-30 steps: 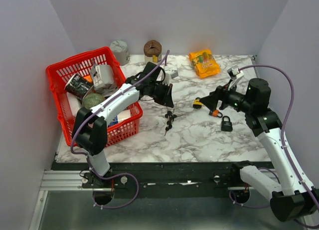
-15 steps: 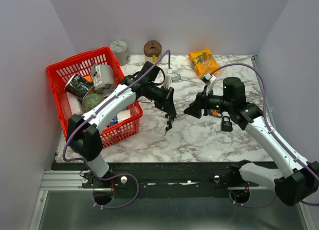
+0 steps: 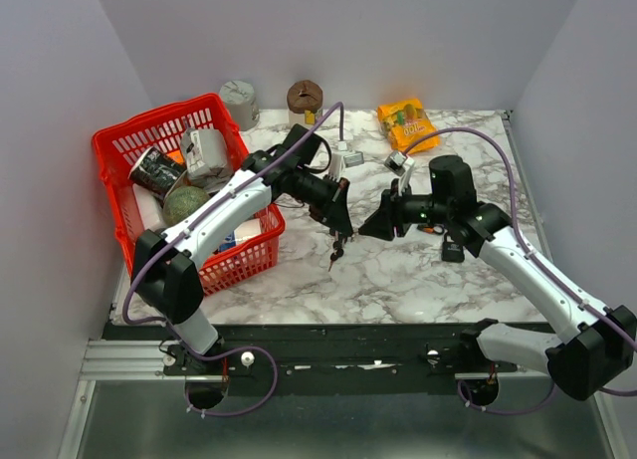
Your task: Unlock with the key
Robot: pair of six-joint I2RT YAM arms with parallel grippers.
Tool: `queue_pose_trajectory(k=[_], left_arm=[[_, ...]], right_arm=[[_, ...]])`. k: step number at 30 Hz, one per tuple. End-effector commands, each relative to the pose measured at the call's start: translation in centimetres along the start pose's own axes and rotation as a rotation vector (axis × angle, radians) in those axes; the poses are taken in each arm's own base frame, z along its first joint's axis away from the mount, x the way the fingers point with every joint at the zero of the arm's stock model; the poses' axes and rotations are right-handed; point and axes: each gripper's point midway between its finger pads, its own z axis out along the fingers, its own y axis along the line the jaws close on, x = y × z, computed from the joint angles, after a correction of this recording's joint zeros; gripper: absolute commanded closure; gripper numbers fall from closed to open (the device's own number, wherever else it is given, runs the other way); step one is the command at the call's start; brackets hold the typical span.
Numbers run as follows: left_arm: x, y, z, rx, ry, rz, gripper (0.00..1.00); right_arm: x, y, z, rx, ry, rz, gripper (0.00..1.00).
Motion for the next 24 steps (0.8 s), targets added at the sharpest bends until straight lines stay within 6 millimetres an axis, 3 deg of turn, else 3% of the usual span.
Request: queue_pose_trajectory(k=[1,8,13,15,16,19,20,23,24], left_arm=[[-1.4,-2.6,-0.9,0.036,-0.039,0.091,1.00],[-1.7,-3.0,-0.7,0.049,-0.045,0.103,1.00],[-2.4,-2.7,-0.7,0.019,-0.074,0.106,1.00],[-3.2,-2.5,-1.0,-0.012,-0.112,0.121,0.97],[-3.1,-2.2,-0.8,-0.023,-0.118,0.111,0.93],[-4.2,-2.2,-1.4,-0.068,-0.184,0.127,0.65],[-4.3,-2.3,-1.7,-0.079,-0.201,0.123,0.49],[-4.8,-2.4,-2.3,-0.107,-0.250,0.142,0.25],[-5.1,-2.4,-2.5,-0.120,-0.270,0.145,0.22]], right_arm=[[-1.0,1.3,0.1,-0.052,-0.006,-0.012,0.53],[-1.0,2.1,0.7,-0.121,0.021,0.018,0.67],[-1.3,2.7,0.8,-0.159,0.028,0.048,0.99],[-1.7,2.6,0.7,-0.136,0.015,0.061,0.99],[-1.7,2.5,0.6,-0.126,0.012,0.064,0.99],[-2.4,2.2,0.2,-0.077,-0.015,0.086,0.99],[-2.6,2.1,0.1,-0.066,-0.022,0.088,0.99],[-3.6,1.8,-0.7,-0.032,-0.056,0.124,0.99],[-4.0,1.5,-1.0,-0.019,-0.070,0.151,0.99]])
